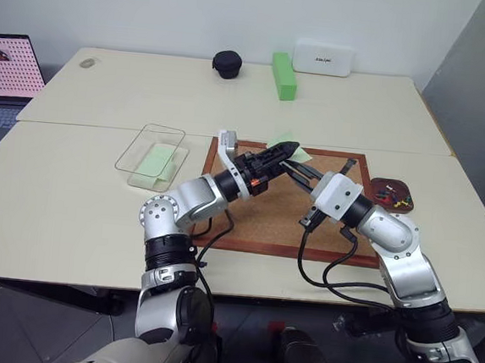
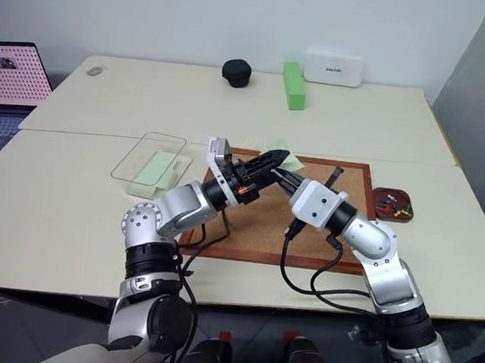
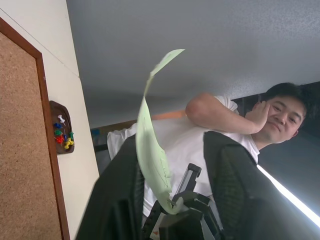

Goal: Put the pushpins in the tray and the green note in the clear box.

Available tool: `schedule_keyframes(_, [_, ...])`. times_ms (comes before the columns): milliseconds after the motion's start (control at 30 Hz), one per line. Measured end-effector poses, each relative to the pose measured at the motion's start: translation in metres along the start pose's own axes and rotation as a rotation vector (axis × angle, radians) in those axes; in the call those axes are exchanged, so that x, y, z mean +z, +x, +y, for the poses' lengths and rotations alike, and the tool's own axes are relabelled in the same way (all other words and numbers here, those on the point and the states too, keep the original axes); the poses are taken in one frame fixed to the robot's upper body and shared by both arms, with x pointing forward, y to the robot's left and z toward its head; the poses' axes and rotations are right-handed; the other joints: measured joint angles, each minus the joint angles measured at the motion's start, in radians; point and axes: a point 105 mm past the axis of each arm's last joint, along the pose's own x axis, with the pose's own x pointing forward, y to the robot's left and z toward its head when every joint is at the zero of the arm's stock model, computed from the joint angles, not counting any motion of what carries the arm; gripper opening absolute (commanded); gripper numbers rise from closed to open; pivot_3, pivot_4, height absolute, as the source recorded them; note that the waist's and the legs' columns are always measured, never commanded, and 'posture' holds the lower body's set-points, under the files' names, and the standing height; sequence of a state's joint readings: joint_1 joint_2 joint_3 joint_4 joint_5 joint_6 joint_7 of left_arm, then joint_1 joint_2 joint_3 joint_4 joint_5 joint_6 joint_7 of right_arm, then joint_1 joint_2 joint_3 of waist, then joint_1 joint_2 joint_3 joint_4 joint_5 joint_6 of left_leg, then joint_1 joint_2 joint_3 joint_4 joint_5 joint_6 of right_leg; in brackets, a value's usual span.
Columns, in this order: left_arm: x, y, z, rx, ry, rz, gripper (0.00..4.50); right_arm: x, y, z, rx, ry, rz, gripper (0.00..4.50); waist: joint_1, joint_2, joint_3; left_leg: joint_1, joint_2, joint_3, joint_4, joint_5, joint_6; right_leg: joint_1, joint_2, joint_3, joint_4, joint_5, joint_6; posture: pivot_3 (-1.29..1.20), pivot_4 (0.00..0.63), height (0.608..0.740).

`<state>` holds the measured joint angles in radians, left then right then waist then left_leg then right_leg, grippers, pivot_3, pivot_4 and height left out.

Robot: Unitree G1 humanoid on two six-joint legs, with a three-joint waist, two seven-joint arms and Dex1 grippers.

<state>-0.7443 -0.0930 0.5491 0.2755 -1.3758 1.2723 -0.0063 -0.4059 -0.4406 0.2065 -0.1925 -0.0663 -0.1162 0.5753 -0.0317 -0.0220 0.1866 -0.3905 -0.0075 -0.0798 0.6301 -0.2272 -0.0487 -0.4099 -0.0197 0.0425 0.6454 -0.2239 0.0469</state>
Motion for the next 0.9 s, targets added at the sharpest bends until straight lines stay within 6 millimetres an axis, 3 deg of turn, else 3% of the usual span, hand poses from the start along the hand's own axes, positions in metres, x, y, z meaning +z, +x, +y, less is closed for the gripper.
schedule_keyframes(200, [0.008, -0.003, -0.001, 0.010, 0.022, -0.026, 0.05, -0.001, -0.001, -0.004, -0.020, 0.003, 0.004, 0.00, 0.001, 0.000, 0.000, 0.000, 0.000, 0.000, 0.000, 0.000, 0.000, 0.000, 0.000, 0.000, 0.000, 0.000, 0.000, 0.00, 0.150, 0.740])
schedule_keyframes(567, [0.008, -0.002, -0.001, 0.029, 0.082, -0.002, 0.05, 0.000, 0.000, -0.009, -0.043, 0.037, 0.008, 0.00, 0.000, 0.000, 0.000, 0.000, 0.000, 0.000, 0.000, 0.000, 0.000, 0.000, 0.000, 0.000, 0.000, 0.000, 0.000, 0.00, 0.150, 0.740])
schedule_keyframes(900, [0.002, 0.002, -0.002, 0.054, 0.294, 0.077, 0.05, 0.013, 0.005, -0.020, -0.104, 0.272, -0.020, 0.00, 0.000, 0.000, 0.000, 0.000, 0.000, 0.000, 0.000, 0.000, 0.000, 0.000, 0.000, 0.000, 0.000, 0.000, 0.000, 0.00, 0.150, 0.740])
